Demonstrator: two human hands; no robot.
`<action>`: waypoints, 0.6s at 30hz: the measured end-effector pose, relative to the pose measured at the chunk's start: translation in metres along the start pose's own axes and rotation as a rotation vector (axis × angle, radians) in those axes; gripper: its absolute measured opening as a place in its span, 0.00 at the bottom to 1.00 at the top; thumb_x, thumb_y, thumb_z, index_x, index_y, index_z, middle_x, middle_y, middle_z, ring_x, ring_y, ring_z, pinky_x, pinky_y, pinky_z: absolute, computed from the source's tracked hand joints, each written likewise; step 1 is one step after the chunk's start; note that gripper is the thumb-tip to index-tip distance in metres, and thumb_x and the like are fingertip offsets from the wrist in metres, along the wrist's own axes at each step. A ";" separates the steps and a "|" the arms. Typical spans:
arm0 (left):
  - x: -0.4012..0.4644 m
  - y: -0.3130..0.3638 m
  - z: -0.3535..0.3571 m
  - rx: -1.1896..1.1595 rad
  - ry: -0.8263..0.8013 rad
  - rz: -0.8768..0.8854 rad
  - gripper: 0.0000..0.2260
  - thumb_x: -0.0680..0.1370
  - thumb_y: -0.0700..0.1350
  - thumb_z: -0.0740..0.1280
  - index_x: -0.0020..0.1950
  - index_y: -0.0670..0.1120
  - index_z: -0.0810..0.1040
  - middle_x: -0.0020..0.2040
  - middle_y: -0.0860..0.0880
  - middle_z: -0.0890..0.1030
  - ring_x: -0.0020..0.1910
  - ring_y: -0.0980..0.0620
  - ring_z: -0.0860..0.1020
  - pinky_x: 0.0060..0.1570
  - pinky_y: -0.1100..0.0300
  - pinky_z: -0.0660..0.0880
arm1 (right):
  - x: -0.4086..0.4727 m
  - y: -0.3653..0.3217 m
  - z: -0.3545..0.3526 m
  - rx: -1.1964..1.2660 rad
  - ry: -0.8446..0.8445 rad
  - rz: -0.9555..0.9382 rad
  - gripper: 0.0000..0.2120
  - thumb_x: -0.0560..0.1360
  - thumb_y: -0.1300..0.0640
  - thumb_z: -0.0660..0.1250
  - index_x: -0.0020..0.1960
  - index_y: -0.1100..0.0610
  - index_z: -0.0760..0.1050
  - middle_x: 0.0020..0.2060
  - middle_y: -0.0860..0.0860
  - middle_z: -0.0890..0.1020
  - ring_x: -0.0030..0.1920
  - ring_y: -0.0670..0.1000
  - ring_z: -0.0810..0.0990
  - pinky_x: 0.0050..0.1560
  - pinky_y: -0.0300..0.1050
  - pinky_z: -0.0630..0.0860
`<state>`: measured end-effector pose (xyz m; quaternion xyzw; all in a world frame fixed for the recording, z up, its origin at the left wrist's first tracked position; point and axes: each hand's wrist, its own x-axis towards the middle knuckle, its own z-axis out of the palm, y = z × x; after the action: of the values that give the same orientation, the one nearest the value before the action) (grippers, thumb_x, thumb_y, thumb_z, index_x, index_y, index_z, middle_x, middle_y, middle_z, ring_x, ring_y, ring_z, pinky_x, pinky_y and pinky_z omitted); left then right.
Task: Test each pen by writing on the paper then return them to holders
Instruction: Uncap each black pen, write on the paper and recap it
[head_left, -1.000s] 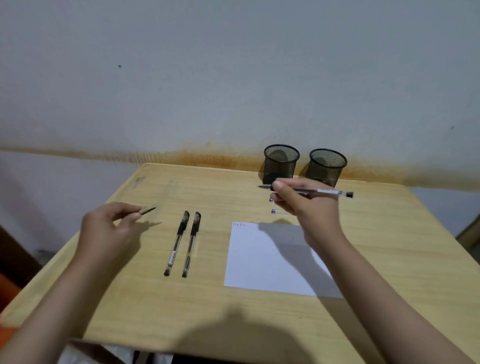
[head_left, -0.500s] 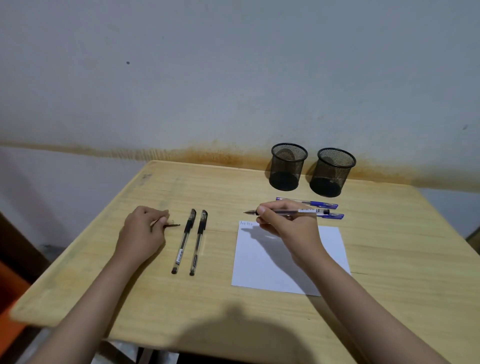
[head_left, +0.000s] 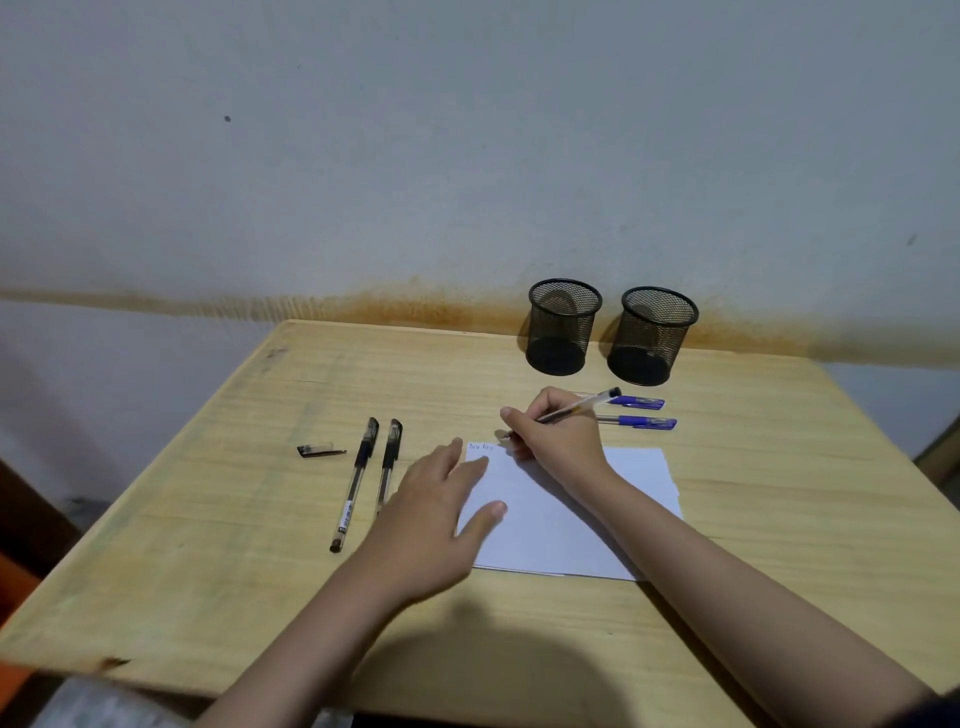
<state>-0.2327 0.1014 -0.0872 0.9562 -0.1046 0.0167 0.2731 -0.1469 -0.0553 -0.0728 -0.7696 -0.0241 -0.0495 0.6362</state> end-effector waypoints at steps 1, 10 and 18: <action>0.000 0.001 0.003 0.029 -0.047 -0.016 0.26 0.78 0.62 0.53 0.75 0.56 0.56 0.78 0.53 0.48 0.76 0.55 0.46 0.73 0.52 0.52 | 0.000 0.004 0.000 0.012 0.009 0.008 0.11 0.72 0.61 0.72 0.36 0.63 0.73 0.27 0.57 0.81 0.27 0.51 0.82 0.30 0.44 0.80; 0.002 -0.003 0.020 0.304 -0.143 0.009 0.36 0.70 0.71 0.37 0.75 0.58 0.38 0.76 0.49 0.32 0.74 0.51 0.32 0.72 0.50 0.35 | 0.005 0.007 0.004 0.050 0.049 0.061 0.11 0.71 0.64 0.72 0.35 0.62 0.71 0.26 0.58 0.81 0.27 0.52 0.83 0.27 0.43 0.79; 0.003 -0.002 0.022 0.318 -0.135 0.004 0.32 0.71 0.65 0.37 0.74 0.59 0.36 0.75 0.50 0.31 0.74 0.51 0.33 0.72 0.49 0.35 | 0.004 0.013 0.007 -0.007 0.071 -0.014 0.11 0.71 0.68 0.67 0.33 0.62 0.67 0.28 0.67 0.76 0.25 0.52 0.80 0.28 0.46 0.78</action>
<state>-0.2301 0.0911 -0.1062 0.9861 -0.1205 -0.0308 0.1106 -0.1410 -0.0513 -0.0867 -0.7695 -0.0066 -0.0813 0.6334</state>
